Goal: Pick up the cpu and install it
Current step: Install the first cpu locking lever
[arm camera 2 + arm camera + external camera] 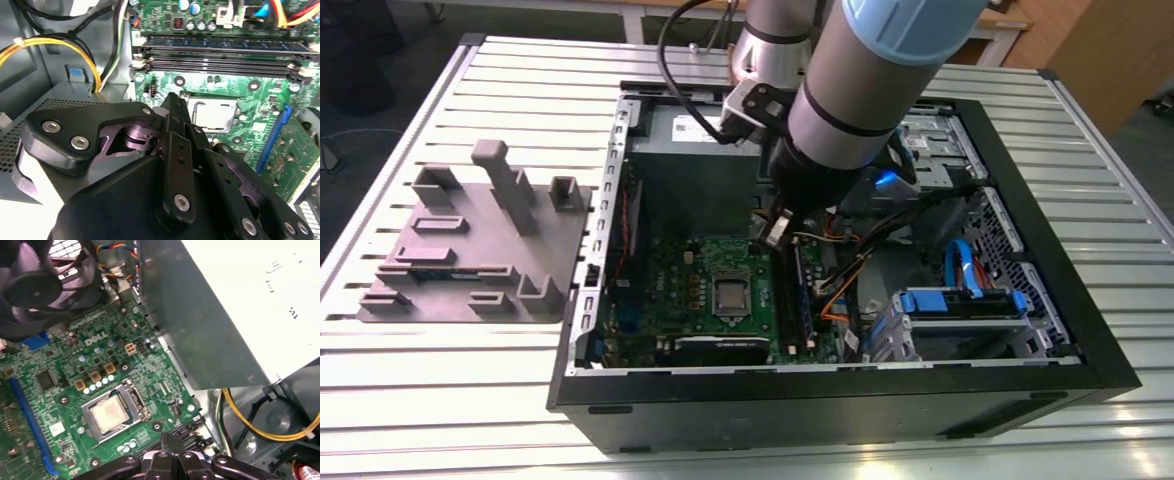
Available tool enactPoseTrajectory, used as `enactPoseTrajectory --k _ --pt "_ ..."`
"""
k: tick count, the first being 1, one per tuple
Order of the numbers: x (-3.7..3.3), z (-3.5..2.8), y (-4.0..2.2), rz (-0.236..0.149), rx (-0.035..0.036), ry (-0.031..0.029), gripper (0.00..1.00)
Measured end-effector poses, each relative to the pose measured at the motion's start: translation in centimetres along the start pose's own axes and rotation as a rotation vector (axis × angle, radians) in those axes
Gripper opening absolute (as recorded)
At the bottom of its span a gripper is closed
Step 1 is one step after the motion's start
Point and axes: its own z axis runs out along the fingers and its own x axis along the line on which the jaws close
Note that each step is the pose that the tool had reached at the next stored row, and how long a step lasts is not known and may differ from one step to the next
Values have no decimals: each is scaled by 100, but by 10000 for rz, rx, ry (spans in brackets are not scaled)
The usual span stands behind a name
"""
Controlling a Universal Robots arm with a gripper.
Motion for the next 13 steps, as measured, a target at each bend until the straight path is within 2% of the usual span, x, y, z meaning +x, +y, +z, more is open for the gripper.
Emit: enactPoseTrajectory --k 8,13 --pt "-105 33 45 -15 -2 2 10" --pt "-135 66 74 -247 -12 36 10"
